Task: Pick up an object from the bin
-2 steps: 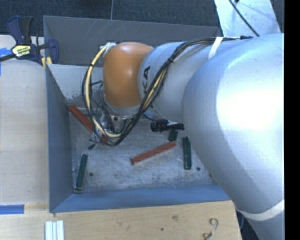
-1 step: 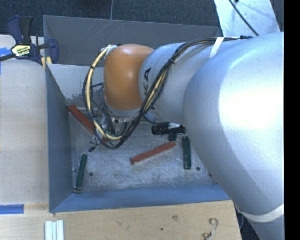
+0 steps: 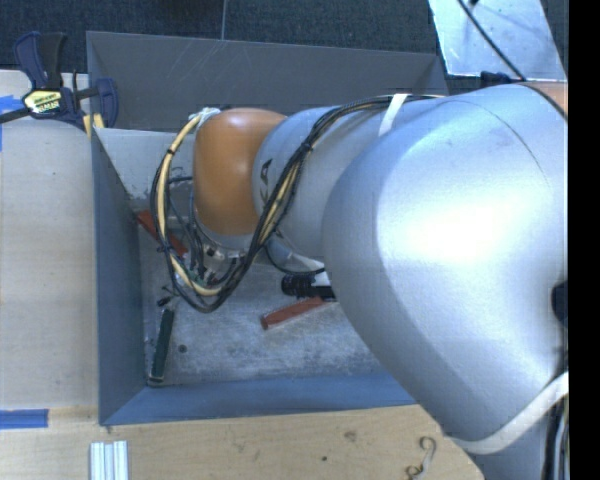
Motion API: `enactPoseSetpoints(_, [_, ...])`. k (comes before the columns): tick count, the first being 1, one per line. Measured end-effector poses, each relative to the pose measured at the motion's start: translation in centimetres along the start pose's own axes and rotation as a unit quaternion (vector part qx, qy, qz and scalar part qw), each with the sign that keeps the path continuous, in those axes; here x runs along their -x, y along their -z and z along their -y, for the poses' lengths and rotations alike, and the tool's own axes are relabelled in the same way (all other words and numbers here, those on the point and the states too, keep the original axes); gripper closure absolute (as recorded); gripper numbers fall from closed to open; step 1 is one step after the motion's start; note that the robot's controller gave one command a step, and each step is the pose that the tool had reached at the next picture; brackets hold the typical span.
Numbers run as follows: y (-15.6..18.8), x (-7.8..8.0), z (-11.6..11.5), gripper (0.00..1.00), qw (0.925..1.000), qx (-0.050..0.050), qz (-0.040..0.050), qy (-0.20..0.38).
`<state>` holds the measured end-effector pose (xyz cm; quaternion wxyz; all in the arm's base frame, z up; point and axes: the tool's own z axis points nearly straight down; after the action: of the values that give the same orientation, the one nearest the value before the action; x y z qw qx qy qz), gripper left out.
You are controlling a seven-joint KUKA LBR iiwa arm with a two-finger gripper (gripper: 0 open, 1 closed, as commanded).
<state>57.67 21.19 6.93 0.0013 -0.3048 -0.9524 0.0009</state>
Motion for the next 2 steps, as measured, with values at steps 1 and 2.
enactPoseSetpoints(1, [0.02, 0.03, 0.01, 0.0, 1.0, 0.0, 0.0001, 0.001])
enactPoseSetpoints(2, [0.06, 0.12, -0.01, 1.0, 1.0, 0.001, 0.001, 0.0])
